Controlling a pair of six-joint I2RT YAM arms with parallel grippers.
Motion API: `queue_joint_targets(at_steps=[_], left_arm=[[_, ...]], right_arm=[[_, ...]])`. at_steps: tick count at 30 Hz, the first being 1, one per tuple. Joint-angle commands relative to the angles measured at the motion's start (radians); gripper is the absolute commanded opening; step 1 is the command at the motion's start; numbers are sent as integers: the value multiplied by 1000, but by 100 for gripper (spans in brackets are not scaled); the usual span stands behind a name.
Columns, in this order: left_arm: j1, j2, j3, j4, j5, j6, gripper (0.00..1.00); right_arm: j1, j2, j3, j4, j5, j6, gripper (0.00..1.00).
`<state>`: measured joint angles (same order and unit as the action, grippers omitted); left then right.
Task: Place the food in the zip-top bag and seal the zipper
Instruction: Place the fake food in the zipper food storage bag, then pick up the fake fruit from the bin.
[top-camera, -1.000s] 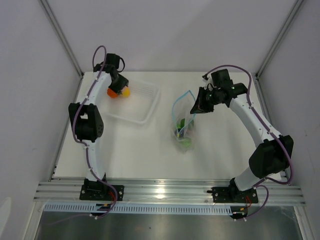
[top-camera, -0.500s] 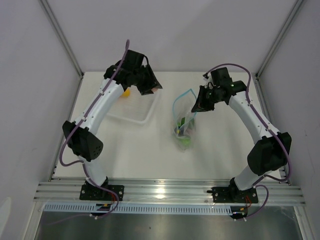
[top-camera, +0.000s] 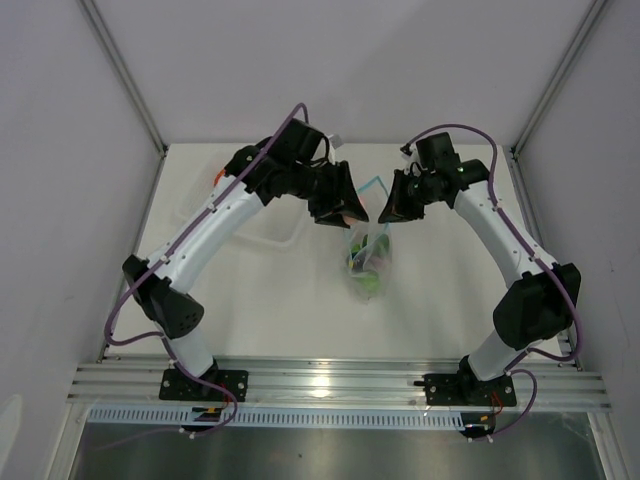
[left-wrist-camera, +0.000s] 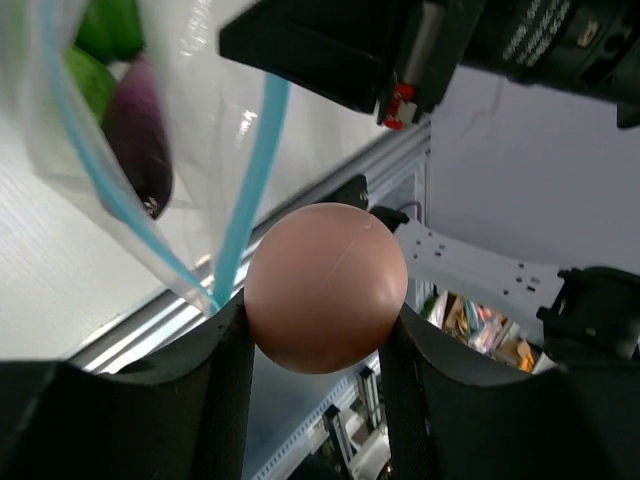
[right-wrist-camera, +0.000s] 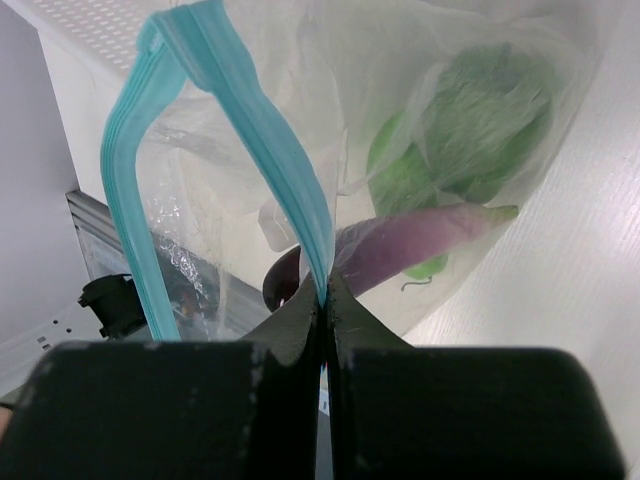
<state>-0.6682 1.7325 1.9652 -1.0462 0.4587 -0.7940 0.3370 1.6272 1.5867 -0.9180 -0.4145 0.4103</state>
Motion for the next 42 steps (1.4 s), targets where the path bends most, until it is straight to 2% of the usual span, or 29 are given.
queue_joint_targets(at_steps=[1, 5, 6, 8, 9, 14, 15, 16, 17, 24, 25, 30, 35, 41, 42], left_arm=[[-28, 27, -11, 29, 129, 2, 1], [-44, 70, 3, 11, 167, 4, 4], [-44, 79, 6, 5, 160, 6, 14], [-41, 91, 7, -5, 155, 9, 24], [-41, 99, 8, -6, 149, 9, 36], [-28, 102, 12, 2, 103, 1, 56], [-21, 102, 12, 5, 98, -2, 67], [-18, 99, 12, 20, 98, -2, 86], [-13, 101, 9, 21, 101, -2, 99], [31, 64, 61, 34, 2, 32, 99], [39, 50, 55, 34, -70, 30, 99], [128, -27, 20, 49, -253, 22, 100], [183, -56, 1, 95, -449, 90, 100], [329, 7, -32, 146, -457, 36, 99], [355, 19, -32, 147, -504, 33, 100]], right_arm=[[13, -18, 50, 2, 10, 4, 0], [17, -30, 52, 4, 10, 7, 0], [16, -38, 50, 2, 10, 7, 0], [17, -44, 50, 2, 3, 12, 0], [16, -50, 50, 1, 2, 12, 0], [16, -66, 44, -5, 0, 13, 0], [16, -67, 42, -8, 0, 13, 0], [16, -70, 42, -10, 0, 12, 0], [16, -72, 41, -13, 0, 12, 0], [14, -75, 33, -24, 8, 13, 0], [16, -73, 33, -25, 9, 12, 0], [16, -73, 32, -35, 17, 12, 0], [14, -72, 32, -47, 22, 12, 0], [16, -70, 38, -59, 28, 7, 0], [14, -69, 39, -62, 29, 7, 0]])
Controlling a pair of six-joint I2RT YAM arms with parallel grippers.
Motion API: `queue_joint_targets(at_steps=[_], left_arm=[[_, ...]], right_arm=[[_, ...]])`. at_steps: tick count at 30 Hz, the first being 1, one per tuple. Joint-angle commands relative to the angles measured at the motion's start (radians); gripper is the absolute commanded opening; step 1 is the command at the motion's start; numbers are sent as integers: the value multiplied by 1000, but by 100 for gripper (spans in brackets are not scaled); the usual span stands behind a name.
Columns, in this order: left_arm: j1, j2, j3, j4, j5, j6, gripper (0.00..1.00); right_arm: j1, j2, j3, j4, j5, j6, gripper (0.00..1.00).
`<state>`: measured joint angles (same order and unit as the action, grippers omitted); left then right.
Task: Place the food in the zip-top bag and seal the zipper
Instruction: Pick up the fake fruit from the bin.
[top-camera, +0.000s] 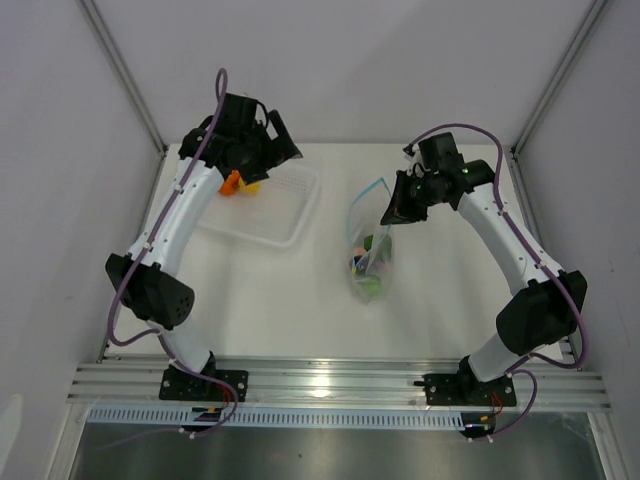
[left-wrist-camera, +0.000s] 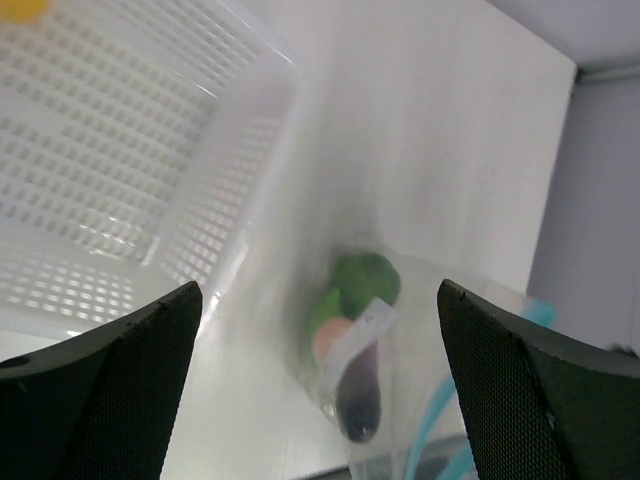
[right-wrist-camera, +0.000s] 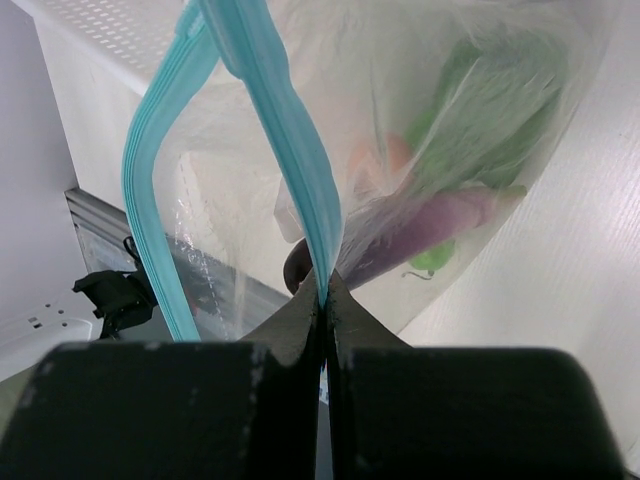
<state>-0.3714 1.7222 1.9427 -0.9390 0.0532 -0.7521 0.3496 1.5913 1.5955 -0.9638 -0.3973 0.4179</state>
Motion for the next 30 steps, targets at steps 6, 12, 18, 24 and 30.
queue_joint_targets(at_steps=[6, 12, 18, 24, 30], left_arm=[[143, 135, -5, 16, -308, -163, 100], [221, 244, 12, 16, -400, -378, 99], [288, 392, 47, -49, -316, -611, 100], [296, 479, 35, -23, -250, -750, 99], [296, 514, 33, 80, -219, -791, 99]], right_arm=[[3, -25, 34, -32, 18, -8, 0], [2, -27, 34, -55, 35, -14, 0], [0, -36, 23, -76, 54, -13, 0], [-12, -56, 1, -79, 63, -13, 0], [-23, -65, -8, -88, 64, -22, 0]])
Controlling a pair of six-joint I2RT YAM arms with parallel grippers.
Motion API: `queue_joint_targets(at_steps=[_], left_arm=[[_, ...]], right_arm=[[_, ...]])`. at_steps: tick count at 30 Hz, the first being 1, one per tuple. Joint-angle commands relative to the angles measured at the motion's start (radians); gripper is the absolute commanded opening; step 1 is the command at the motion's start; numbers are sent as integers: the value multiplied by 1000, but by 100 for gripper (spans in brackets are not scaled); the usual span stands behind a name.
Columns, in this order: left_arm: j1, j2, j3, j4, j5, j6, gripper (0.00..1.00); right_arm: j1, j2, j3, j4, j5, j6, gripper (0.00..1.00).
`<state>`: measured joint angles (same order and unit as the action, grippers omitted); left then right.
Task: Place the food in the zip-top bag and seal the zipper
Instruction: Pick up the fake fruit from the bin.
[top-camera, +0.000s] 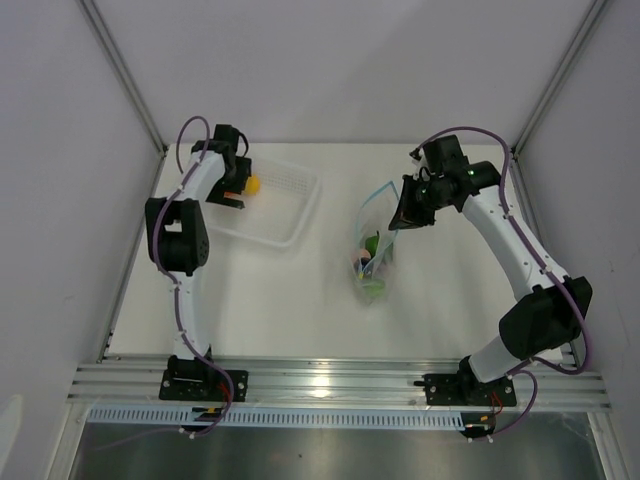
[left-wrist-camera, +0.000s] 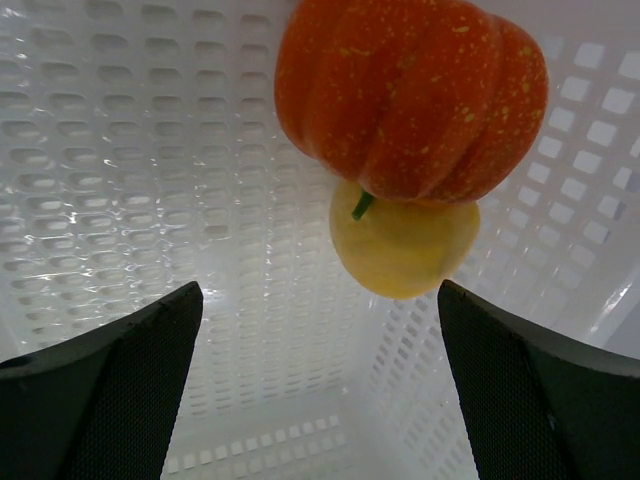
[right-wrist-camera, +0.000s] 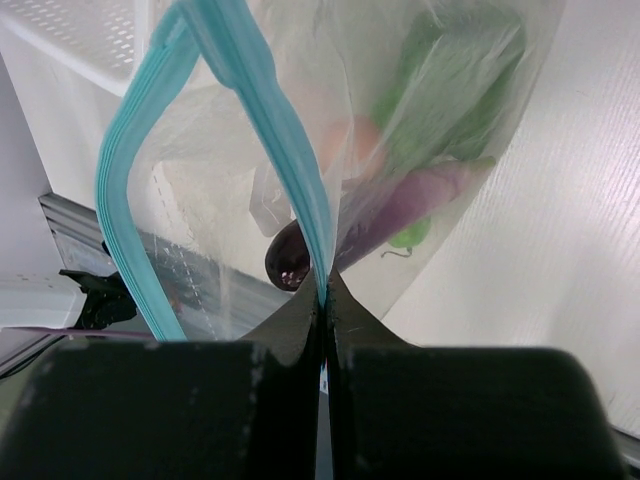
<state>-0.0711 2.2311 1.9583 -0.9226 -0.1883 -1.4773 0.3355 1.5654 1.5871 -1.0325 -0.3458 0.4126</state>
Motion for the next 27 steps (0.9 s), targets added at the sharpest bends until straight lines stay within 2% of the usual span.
queue_joint_targets(at_steps=[1, 10, 20, 23, 26, 27], left_arm=[[-4, 16, 28, 65, 24, -69, 99], [-2, 64, 28, 129, 56, -149, 99], [1, 81, 44, 169, 3, -156, 99], [1, 85, 40, 169, 0, -153, 90], [4, 87, 34, 208, 7, -121, 64], [4, 88, 39, 212, 10, -112, 62]], right_arm=[[-9, -38, 1, -21, 14, -18, 0], [-24, -41, -7, -14, 5, -24, 0], [-36, -59, -45, 12, -4, -21, 0], [-43, -57, -50, 15, -7, -20, 0], [-43, -56, -53, 20, -10, -17, 0], [-43, -56, -53, 20, -10, -18, 0]])
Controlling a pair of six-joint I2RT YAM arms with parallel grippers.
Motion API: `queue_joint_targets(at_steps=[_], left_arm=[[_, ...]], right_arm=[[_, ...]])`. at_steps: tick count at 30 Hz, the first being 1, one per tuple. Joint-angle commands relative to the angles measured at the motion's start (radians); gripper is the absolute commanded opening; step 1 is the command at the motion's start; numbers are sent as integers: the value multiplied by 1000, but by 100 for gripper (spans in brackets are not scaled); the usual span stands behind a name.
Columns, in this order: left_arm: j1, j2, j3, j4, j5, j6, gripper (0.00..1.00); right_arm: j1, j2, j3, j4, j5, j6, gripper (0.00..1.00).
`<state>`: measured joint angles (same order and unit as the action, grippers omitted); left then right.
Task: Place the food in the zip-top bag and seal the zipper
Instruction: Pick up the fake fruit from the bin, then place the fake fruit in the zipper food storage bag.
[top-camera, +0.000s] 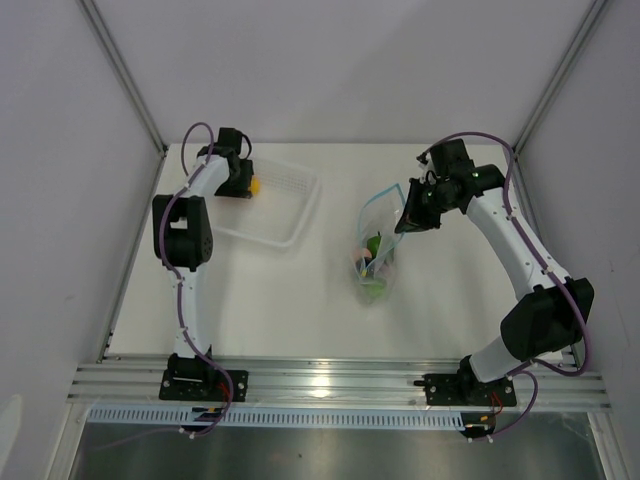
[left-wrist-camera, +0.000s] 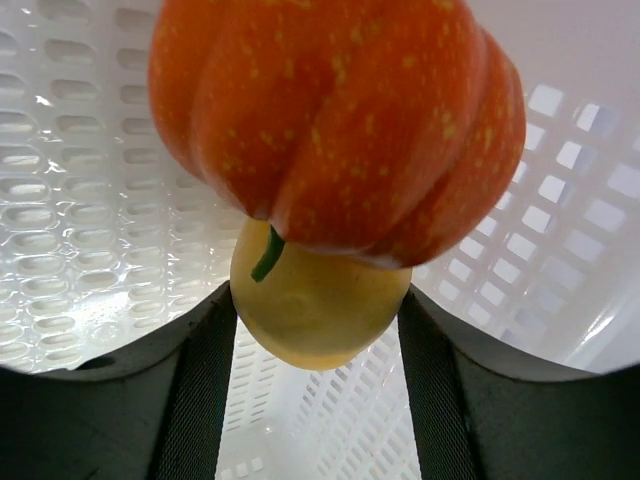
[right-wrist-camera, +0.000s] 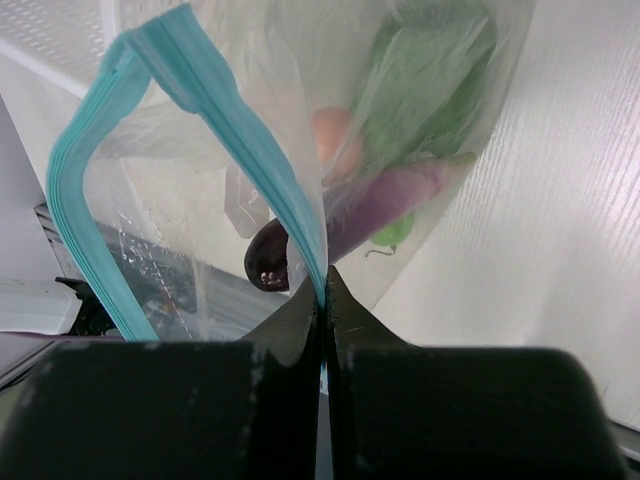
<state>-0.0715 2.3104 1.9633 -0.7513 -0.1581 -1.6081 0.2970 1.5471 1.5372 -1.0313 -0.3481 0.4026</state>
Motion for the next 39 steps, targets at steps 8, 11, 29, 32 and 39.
queue_joint_targets(at_steps=[8, 11, 29, 32, 39], left_arm=[[6, 0, 40, 49, 5, 69, 32], [-2, -17, 36, 69, 38, 126, 20], [-160, -413, -193, 334, 467, 692, 0], [-207, -485, -167, 342, 555, 816, 1], [-402, -632, -176, 348, 742, 978, 11]], right_arm=[[-9, -42, 4, 22, -2, -10, 0], [-10, -39, 14, 20, 6, -8, 0], [-16, -39, 26, 36, 35, -4, 0], [-16, -33, 26, 39, 29, 1, 0], [-16, -19, 24, 69, -25, 30, 0]])
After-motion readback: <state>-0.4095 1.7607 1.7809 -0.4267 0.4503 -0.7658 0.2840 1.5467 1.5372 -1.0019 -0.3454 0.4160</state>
